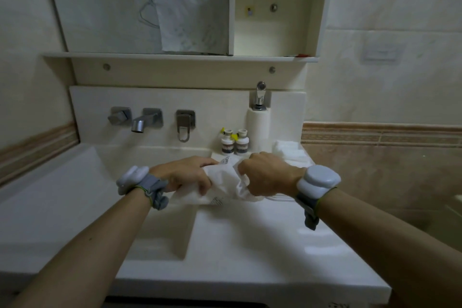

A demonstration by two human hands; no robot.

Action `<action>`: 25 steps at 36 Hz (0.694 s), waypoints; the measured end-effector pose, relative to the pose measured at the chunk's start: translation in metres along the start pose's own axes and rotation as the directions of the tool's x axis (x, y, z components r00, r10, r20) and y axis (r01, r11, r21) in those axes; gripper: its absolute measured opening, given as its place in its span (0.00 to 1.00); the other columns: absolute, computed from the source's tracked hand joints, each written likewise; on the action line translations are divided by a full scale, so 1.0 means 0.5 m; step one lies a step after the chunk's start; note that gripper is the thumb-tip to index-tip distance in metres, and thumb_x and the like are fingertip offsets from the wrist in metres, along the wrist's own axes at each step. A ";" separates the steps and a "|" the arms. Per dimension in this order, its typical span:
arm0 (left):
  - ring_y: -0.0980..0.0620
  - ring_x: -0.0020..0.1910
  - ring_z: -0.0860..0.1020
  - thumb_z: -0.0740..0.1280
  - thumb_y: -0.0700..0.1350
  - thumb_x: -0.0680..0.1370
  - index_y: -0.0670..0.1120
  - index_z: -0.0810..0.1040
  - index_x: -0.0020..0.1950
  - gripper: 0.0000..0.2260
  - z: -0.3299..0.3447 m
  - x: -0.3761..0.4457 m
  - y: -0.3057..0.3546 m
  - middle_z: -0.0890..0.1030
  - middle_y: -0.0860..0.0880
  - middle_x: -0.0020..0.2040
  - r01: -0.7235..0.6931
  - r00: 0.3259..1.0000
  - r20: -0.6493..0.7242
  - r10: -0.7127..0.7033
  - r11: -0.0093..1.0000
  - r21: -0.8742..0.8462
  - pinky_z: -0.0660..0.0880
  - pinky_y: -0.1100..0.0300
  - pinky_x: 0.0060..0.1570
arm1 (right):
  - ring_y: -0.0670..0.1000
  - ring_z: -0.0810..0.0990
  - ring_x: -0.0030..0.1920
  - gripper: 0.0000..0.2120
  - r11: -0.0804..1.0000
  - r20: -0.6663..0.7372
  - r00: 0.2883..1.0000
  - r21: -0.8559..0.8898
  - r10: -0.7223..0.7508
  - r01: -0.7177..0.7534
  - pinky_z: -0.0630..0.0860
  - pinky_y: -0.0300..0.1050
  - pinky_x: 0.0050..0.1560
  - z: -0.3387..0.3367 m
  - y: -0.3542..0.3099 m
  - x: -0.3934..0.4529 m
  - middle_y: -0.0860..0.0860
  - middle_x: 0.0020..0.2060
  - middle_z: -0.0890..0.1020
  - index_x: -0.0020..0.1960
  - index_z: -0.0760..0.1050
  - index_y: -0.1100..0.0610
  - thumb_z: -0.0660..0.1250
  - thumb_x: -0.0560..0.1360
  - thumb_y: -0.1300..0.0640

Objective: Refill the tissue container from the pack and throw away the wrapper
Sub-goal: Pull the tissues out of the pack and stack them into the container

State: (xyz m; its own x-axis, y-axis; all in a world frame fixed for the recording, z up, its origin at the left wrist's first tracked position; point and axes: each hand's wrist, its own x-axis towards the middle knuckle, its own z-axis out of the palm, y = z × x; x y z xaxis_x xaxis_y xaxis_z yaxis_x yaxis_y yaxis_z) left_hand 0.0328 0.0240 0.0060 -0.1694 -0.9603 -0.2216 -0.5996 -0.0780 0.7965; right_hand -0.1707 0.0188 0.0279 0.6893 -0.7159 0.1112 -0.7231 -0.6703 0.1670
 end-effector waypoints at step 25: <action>0.48 0.41 0.74 0.71 0.37 0.63 0.42 0.77 0.56 0.22 0.030 -0.004 0.042 0.78 0.45 0.46 0.078 0.972 -0.225 -0.069 0.996 0.033 0.72 0.60 0.38 | 0.54 0.82 0.47 0.07 0.691 -0.176 0.909 0.707 0.379 -0.151 0.79 0.51 0.50 -0.031 0.139 -0.008 0.53 0.43 0.84 0.49 0.81 0.56 0.68 0.74 0.54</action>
State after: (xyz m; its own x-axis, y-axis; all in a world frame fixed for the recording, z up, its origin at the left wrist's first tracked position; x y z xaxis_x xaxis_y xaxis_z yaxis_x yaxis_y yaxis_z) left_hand 0.0089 0.0283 0.0150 0.0524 -0.9883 -0.1435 -0.6361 -0.1438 0.7581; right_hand -0.2231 -0.0218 0.0543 0.3603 -0.8698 0.3370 -0.6350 -0.4933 -0.5945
